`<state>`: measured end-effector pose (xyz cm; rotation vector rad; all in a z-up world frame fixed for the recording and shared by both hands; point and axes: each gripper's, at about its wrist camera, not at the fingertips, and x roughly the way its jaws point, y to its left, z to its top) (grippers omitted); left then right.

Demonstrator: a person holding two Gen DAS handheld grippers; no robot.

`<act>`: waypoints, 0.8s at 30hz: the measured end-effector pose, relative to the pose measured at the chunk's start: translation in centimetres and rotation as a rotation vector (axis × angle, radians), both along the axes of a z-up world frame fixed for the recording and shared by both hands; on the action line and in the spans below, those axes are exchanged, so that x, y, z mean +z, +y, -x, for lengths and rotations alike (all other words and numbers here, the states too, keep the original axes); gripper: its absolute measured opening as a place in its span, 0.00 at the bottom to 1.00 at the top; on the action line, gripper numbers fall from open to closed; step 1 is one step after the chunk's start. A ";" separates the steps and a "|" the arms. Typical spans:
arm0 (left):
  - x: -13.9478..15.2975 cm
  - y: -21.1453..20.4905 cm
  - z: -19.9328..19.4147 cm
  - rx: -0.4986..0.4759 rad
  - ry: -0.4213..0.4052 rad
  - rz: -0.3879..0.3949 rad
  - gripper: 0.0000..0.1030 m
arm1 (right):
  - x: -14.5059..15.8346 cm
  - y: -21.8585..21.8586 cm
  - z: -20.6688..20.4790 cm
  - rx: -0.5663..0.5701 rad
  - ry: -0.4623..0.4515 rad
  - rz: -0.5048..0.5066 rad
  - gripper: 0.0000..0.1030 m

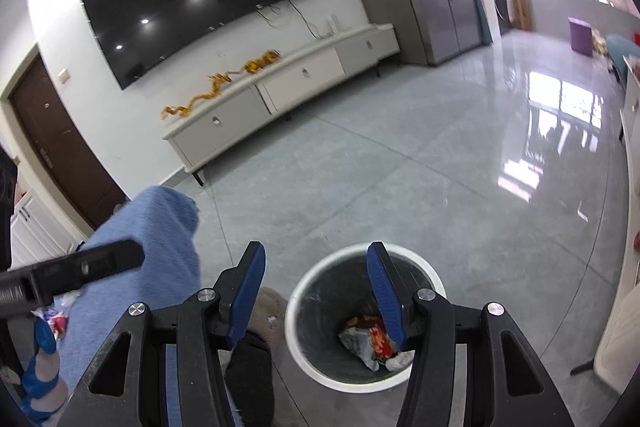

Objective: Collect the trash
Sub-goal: 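Move both open tools back toward the trash on the rug, then grasp the clear plastic bag with the left tool while the right tool grasps the pink wrapper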

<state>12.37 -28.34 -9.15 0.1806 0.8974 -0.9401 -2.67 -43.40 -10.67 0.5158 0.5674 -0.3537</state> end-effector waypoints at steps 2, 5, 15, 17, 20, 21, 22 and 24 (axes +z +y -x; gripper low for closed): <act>1.2 2.6 0.5 0.015 -0.040 0.015 0.62 | 1.5 1.1 -0.1 0.015 -0.026 0.022 0.49; 2.8 7.1 0.9 0.064 -0.093 0.035 0.62 | 3.8 3.2 -0.4 0.055 -0.063 0.059 0.49; 2.9 24.8 2.0 0.363 -0.206 0.018 0.62 | 7.5 10.9 -3.5 0.232 -0.096 0.129 0.51; 2.3 28.7 2.6 0.425 -0.212 0.003 0.62 | 7.6 12.7 -4.3 0.276 -0.087 0.137 0.51; 0.7 34.2 3.5 0.513 -0.207 -0.042 0.62 | 7.6 15.1 -5.1 0.338 -0.076 0.150 0.51; 0.2 35.6 4.0 0.535 -0.203 -0.054 0.62 | 7.6 15.8 -5.3 0.357 -0.073 0.154 0.51; -0.4 37.7 4.5 0.571 -0.194 -0.067 0.62 | 7.6 16.5 -5.5 0.374 -0.069 0.159 0.51; -1.5 40.3 5.2 0.616 -0.183 -0.081 0.62 | 7.5 17.8 -5.7 0.398 -0.058 0.168 0.51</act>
